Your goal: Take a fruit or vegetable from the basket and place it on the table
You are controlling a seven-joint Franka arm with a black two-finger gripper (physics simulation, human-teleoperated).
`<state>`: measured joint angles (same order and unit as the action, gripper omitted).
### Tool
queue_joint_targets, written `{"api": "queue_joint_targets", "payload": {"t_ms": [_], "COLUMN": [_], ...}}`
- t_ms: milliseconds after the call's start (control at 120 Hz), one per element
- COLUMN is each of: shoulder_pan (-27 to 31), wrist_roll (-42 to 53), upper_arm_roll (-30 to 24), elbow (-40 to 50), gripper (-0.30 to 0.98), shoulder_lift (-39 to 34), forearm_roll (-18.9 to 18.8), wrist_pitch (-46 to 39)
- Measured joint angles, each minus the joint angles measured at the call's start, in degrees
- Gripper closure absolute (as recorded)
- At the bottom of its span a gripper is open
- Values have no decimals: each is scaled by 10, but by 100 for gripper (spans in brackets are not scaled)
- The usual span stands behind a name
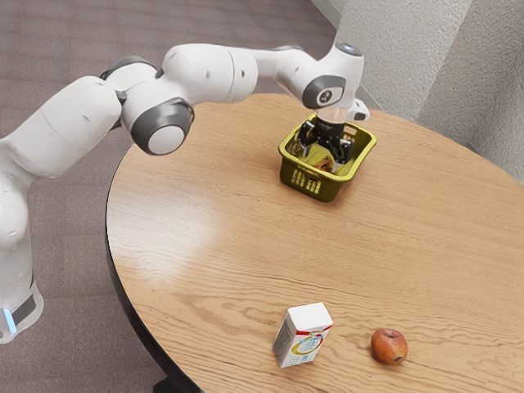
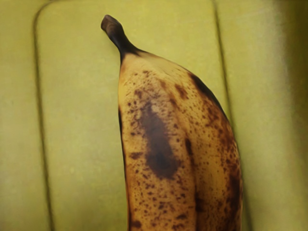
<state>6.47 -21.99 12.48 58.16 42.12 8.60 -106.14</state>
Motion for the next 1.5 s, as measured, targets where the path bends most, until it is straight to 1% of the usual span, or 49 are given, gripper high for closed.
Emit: {"api": "queue_joint_targets", "payload": {"t_ms": [233, 333, 425, 575, 650, 750, 858, 1183, 1500], "shoulder_pan": [0, -1, -1, -1, -1, -1, -1, -1, -1], "wrist_roll": [-1, -1, 0, 3, 4, 5, 6, 10, 13], "upper_arm_roll": [0, 0, 0, -1, -1, -1, 0, 0, 1], "elbow": [0, 0, 3, 6, 7, 7, 9, 4, -32], "gripper": [0, 3, 12, 30, 35, 40, 50, 56, 57], "shoulder_lift": [8, 9, 9, 9, 9, 9, 9, 1, -34], "forearm_roll": [4, 5, 5, 6, 6, 5, 4, -7, -11], "wrist_pitch": [-13, -15, -18, -23, -24, -25, -26, -19, 44]}}
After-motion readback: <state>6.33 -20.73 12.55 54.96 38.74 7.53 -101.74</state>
